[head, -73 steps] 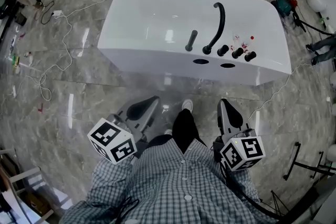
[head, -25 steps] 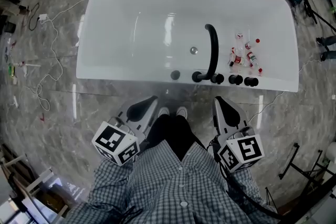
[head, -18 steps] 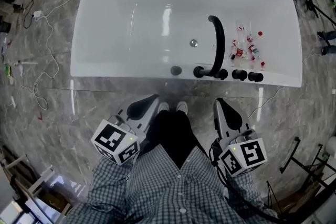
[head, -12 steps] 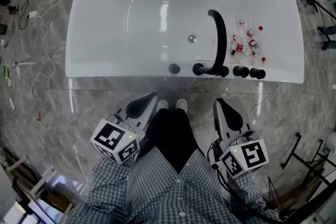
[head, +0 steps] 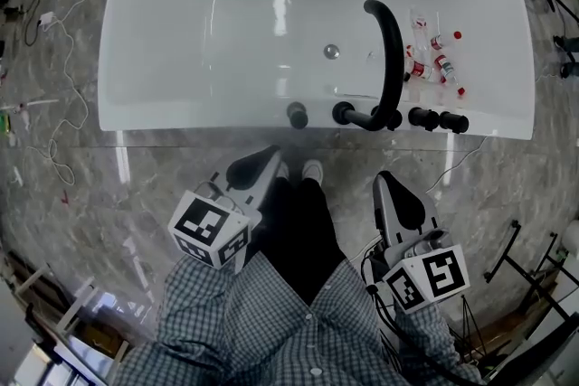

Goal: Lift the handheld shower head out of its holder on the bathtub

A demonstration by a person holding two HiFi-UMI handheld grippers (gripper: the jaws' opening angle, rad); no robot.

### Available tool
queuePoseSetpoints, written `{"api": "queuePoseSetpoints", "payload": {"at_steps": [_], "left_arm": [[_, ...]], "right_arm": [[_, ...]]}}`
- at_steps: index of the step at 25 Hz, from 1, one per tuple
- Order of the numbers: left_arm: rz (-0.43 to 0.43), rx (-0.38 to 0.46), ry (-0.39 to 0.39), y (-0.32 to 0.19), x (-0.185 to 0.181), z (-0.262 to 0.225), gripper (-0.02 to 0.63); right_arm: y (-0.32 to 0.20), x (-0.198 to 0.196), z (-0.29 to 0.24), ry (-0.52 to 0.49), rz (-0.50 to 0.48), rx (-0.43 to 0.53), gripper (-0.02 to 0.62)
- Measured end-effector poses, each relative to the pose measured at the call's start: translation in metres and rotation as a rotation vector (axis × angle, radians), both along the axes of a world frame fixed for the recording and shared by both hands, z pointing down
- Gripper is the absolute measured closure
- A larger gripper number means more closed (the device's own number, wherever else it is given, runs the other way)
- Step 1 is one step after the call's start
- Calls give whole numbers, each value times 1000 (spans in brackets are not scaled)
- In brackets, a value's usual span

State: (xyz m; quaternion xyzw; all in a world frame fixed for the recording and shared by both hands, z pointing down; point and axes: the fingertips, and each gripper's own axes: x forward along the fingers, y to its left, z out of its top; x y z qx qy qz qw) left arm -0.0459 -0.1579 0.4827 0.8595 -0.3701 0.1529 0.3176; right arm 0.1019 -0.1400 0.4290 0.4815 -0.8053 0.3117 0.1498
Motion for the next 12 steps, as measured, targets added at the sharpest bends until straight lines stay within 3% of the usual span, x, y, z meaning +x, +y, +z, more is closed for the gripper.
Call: {"api": "queuePoseSetpoints", "payload": {"at_steps": [12], "left_arm": [[90,-1,-83,-14,13,67,595]], "right_arm": [[-20,12,44,-28,27,-54,577]]}}
